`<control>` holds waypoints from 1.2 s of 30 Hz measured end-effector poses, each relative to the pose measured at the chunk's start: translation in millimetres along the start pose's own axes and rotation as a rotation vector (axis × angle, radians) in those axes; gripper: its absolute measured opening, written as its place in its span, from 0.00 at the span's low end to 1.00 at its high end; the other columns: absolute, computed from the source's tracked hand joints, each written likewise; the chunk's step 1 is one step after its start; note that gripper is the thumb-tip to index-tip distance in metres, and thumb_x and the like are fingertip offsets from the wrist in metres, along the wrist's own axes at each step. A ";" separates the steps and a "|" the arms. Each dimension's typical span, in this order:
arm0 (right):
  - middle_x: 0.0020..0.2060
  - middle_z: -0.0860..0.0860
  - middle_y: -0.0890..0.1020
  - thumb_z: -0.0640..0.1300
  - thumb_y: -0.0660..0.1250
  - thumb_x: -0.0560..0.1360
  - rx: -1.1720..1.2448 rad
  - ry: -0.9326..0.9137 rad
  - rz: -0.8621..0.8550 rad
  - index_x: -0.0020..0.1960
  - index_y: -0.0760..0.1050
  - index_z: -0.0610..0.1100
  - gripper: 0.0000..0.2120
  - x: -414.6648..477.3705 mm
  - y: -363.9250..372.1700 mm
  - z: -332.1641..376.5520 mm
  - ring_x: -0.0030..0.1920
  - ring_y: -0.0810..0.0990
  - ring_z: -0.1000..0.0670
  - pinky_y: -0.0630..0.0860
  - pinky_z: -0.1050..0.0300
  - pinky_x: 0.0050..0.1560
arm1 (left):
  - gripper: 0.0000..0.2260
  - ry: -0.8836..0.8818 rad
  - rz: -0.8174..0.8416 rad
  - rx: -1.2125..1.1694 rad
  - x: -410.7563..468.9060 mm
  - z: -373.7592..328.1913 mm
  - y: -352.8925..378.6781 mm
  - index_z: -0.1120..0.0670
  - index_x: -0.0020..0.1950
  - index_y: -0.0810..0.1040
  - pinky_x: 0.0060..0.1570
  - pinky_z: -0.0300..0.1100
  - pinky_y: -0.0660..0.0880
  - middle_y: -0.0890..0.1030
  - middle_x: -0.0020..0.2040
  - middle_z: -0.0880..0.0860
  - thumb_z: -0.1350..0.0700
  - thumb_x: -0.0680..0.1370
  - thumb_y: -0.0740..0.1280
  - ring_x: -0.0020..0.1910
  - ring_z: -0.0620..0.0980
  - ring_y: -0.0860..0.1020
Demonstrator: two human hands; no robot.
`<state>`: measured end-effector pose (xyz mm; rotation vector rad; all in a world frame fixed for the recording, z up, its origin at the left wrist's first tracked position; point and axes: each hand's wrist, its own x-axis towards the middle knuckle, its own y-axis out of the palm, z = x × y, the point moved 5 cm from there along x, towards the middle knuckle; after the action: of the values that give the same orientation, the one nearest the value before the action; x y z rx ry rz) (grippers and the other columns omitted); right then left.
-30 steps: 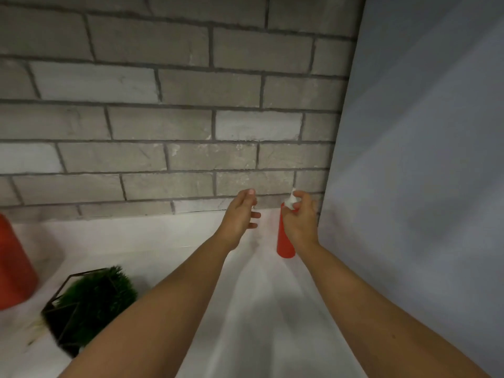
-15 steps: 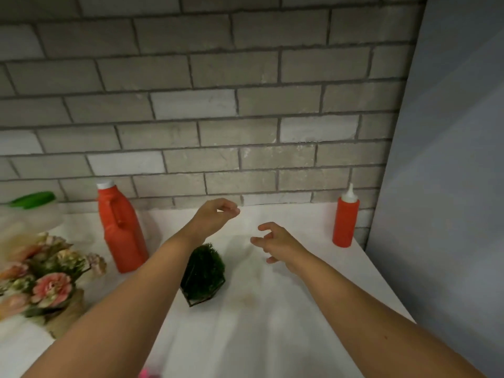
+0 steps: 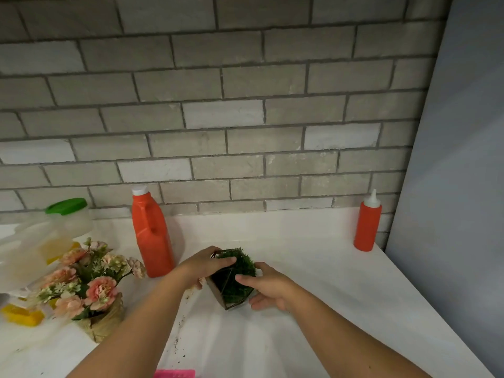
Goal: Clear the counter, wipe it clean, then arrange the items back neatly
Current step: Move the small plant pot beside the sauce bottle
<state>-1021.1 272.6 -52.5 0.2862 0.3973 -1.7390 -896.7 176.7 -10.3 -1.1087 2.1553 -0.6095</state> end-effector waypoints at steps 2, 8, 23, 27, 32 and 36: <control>0.54 0.46 0.74 0.52 0.69 0.73 0.050 -0.014 -0.016 0.72 0.57 0.47 0.33 3.8 3.9 0.0 0.51 0.80 0.45 0.79 0.52 0.54 | 0.25 -0.005 0.014 -0.041 1.6 1.6 2.1 0.50 0.66 0.67 0.54 0.50 0.75 0.74 0.59 0.54 0.41 0.74 0.66 0.54 0.54 0.72; 0.63 0.43 0.74 0.48 0.65 0.77 0.170 -0.108 -0.027 0.69 0.62 0.45 0.24 10.6 2.9 6.5 0.61 0.76 0.45 0.78 0.53 0.56 | 0.25 -0.012 0.002 -0.194 9.4 1.8 -1.8 0.54 0.62 0.69 0.55 0.51 0.76 0.75 0.60 0.56 0.42 0.72 0.69 0.57 0.56 0.74; 0.41 0.53 0.70 0.41 0.70 0.73 -0.215 -0.516 -0.401 0.47 0.76 0.46 0.05 -26.3 -144.7 54.9 0.47 0.76 0.48 0.80 0.56 0.49 | 0.17 0.244 0.209 -0.729 30.6 -98.7 68.5 0.51 0.63 0.71 0.55 0.49 0.77 0.77 0.60 0.56 0.53 0.75 0.68 0.58 0.56 0.77; 0.42 0.52 0.70 0.41 0.72 0.71 -0.432 -0.588 -0.552 0.52 0.78 0.41 0.10 -25.3 -180.5 44.4 0.47 0.71 0.52 0.68 0.74 0.45 | 0.21 0.266 0.229 -0.709 43.3 -120.1 102.6 0.49 0.69 0.66 0.62 0.50 0.72 0.75 0.63 0.54 0.55 0.77 0.66 0.59 0.55 0.75; 0.47 0.48 0.67 0.40 0.73 0.70 -0.537 -0.541 -0.709 0.52 0.78 0.40 0.12 -10.9 -213.1 26.4 0.45 0.69 0.52 0.65 0.75 0.43 | 0.25 0.236 0.196 -0.639 58.2 -140.6 134.6 0.50 0.74 0.59 0.65 0.47 0.66 0.67 0.71 0.54 0.55 0.79 0.63 0.67 0.53 0.68; 0.48 0.48 0.66 0.40 0.73 0.70 -0.571 -0.479 -0.750 0.52 0.79 0.41 0.11 0.9 -232.1 14.0 0.48 0.68 0.51 0.67 0.66 0.52 | 0.24 0.244 0.232 -0.564 64.9 -150.0 155.3 0.48 0.74 0.60 0.59 0.44 0.66 0.66 0.71 0.51 0.55 0.79 0.63 0.66 0.51 0.67</control>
<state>-1248.1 306.3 -15.3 -0.7710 0.6731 -2.2299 -1116.7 223.1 -27.3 -1.0727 2.7156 -0.0199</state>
